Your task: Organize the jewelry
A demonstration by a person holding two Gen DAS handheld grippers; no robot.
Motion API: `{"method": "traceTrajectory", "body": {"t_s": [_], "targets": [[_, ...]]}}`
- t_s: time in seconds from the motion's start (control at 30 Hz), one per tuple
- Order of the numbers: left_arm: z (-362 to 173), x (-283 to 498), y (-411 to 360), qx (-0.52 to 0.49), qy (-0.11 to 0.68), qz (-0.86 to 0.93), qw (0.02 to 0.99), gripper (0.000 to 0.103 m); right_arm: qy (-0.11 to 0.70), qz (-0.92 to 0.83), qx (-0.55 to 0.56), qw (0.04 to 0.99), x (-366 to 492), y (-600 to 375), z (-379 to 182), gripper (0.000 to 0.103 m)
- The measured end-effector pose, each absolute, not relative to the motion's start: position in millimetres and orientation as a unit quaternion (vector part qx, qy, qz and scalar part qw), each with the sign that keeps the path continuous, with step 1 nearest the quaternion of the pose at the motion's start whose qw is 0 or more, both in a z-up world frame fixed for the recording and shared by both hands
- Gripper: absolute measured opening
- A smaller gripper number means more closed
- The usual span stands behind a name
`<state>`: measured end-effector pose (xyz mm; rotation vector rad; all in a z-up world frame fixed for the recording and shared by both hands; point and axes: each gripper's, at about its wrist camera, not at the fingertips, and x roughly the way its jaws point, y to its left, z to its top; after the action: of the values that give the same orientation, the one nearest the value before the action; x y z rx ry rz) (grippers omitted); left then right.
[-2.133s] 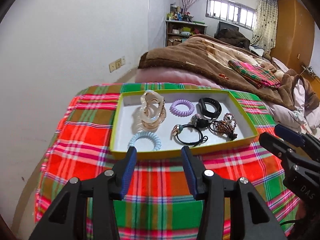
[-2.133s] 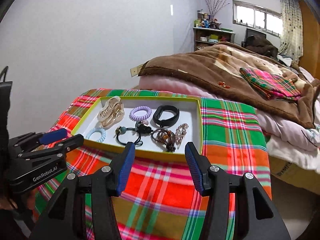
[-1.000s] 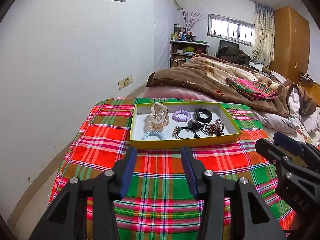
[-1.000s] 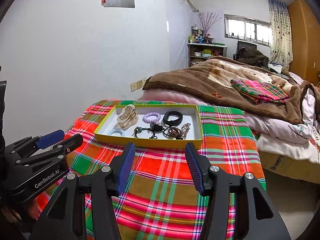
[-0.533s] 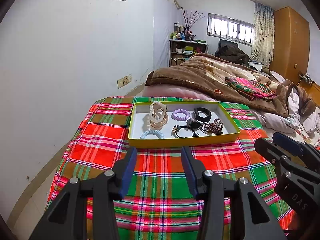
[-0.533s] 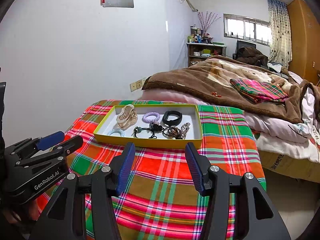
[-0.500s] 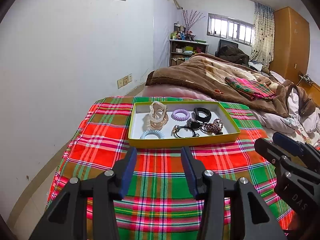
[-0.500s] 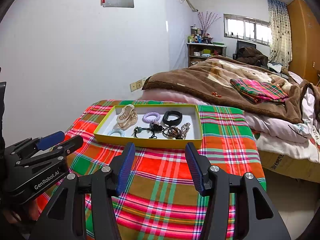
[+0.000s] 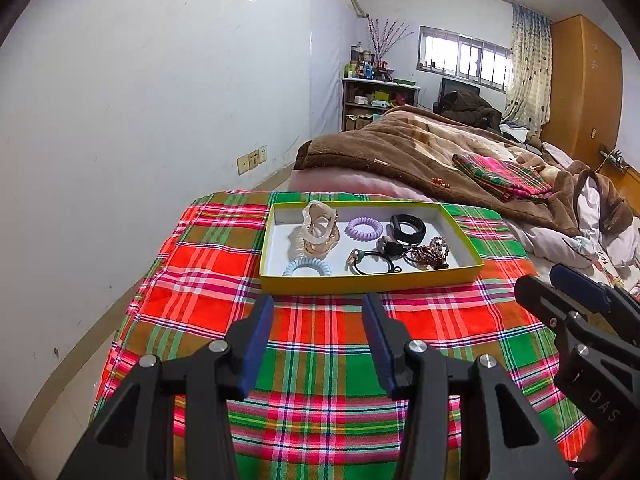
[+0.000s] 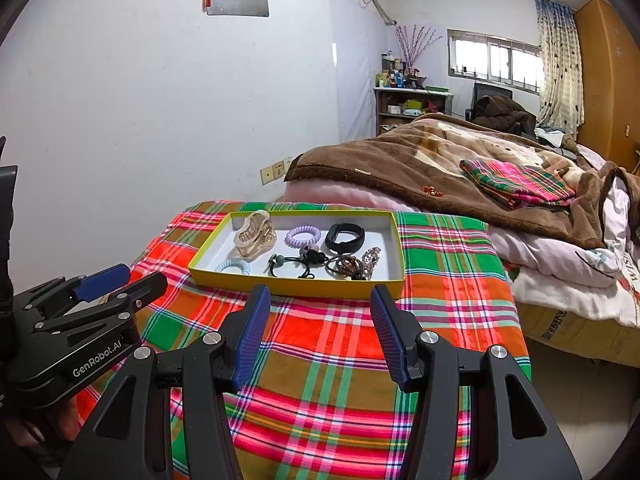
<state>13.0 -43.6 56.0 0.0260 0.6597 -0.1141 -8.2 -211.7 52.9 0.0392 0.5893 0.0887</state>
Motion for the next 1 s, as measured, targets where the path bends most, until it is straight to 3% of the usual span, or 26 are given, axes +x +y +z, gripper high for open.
{"method": "traceTrajectory", "body": {"t_s": [1.0], "targets": [[54.6,15.2,-45.2,0.015,0.330,-0.059,0.942,0.048,0.291,0.044,0.019,0.956,-8.4,-210.8,53.0,0.053]]}}
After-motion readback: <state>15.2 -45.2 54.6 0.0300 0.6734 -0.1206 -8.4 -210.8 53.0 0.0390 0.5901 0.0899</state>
